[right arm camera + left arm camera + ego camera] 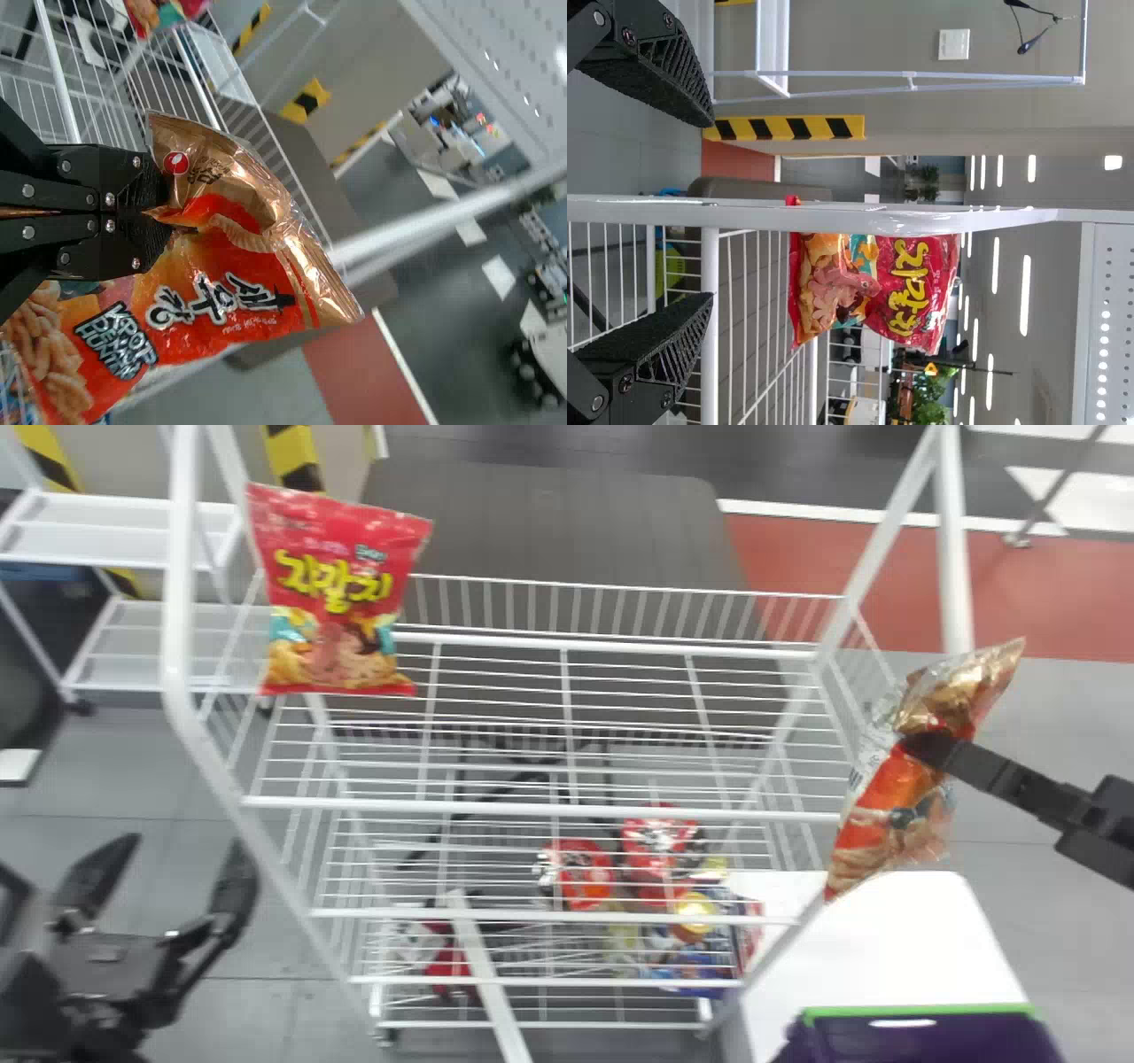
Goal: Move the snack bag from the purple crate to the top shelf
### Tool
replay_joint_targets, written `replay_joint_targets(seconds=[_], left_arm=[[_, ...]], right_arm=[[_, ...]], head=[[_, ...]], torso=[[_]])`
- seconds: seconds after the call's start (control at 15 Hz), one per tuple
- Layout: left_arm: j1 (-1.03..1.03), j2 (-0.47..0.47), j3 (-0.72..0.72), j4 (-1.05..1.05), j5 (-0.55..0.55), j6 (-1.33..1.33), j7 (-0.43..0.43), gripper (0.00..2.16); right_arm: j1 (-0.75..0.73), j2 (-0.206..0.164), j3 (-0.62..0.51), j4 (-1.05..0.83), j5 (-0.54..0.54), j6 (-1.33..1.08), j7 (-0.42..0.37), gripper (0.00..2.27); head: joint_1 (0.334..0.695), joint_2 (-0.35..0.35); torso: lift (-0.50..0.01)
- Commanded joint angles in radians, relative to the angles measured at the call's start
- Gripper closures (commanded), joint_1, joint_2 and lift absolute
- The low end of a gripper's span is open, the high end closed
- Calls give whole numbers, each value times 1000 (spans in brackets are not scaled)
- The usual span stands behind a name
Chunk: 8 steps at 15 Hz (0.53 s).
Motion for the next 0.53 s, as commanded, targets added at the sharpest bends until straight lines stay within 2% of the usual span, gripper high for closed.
replay_joint_targets(seconds=[0.0,0.13,0.4,0.47], left_arm=[[9,0,6,-3,3,-14,1,134],[13,2,12,-5,4,-17,4,134],[16,2,9,-3,4,-17,4,134],[16,2,8,-5,4,-17,4,134]], right_arm=[[-17,2,142,-3,-10,8,-20,2240],[-22,2,251,17,-10,8,-40,2240],[-22,2,443,103,14,8,-67,2236],[-24,2,477,140,14,8,-66,2233]], head=[[695,-6],[695,81],[695,189],[695,234]], torso=[[10],[10],[10],[10]])
